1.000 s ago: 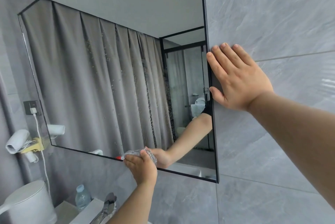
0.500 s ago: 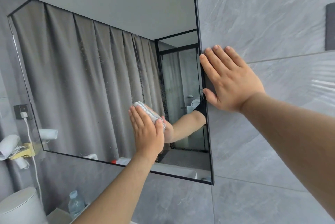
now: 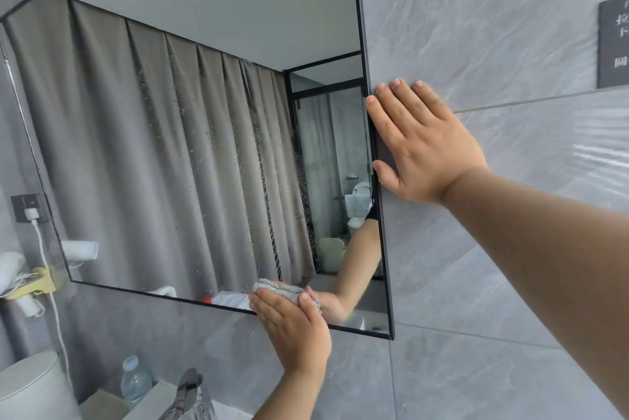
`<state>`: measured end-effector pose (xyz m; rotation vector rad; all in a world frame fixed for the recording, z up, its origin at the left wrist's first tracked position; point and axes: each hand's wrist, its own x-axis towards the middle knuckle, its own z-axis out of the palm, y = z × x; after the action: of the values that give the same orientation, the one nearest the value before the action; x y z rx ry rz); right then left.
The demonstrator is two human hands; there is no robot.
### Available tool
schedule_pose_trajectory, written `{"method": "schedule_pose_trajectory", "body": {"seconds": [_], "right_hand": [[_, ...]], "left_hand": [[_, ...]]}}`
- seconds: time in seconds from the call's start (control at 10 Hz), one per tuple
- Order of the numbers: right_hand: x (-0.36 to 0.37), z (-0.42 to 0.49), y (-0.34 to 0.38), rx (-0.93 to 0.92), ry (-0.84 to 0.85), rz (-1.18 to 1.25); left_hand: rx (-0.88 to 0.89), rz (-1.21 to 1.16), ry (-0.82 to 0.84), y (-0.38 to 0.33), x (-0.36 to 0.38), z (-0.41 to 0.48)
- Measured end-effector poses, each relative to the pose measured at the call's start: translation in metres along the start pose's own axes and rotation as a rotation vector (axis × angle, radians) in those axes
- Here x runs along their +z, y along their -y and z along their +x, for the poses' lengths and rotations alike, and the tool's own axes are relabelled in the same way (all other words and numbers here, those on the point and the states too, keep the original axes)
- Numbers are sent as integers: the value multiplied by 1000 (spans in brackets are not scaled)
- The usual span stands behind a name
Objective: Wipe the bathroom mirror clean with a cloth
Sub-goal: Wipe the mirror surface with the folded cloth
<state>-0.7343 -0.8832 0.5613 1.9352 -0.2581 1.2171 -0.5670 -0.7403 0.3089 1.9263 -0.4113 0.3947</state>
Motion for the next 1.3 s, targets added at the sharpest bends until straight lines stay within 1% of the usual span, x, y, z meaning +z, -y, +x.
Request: {"method": "schedule_pose_trajectory", "body": {"seconds": [0.1, 0.2, 0.3, 0.4, 0.5, 0.6, 0.7, 0.8, 1.0, 1.1, 1.2, 1.3], "right_hand": [[0, 0, 0, 3, 6, 2], [0, 0, 0, 5, 4, 2], [0, 0, 0, 5, -1, -3], [1, 0, 0, 2, -5, 2], [1, -1, 0, 5, -13, 9], [2, 0, 0, 7, -19, 15], [1, 0, 0, 7, -10, 16], [0, -1, 1, 10, -1, 14], [-1, 0, 0, 6, 9, 8], [-1, 0, 0, 4, 8, 5], [-1, 0, 1, 4, 2, 11], [-1, 1, 0, 3, 0, 11]], "left_hand": [[-24, -5, -15, -11, -5, 1], [54, -26, -30, -33, -12, 12], [230, 21, -59, -82, -27, 36], [510, 130, -109, -140, -42, 56], [839, 264, -131, -174, -47, 63], [1047, 376, -146, -178, -51, 74], [1028, 402, -148, -170, -55, 82], [760, 314, -168, -144, -53, 83], [187, 39, -147, -31, -35, 68], [42, 16, -89, 0, -26, 53], [3, -40, -67, -3, -20, 39], [84, -44, -12, -16, -5, 15]]}}
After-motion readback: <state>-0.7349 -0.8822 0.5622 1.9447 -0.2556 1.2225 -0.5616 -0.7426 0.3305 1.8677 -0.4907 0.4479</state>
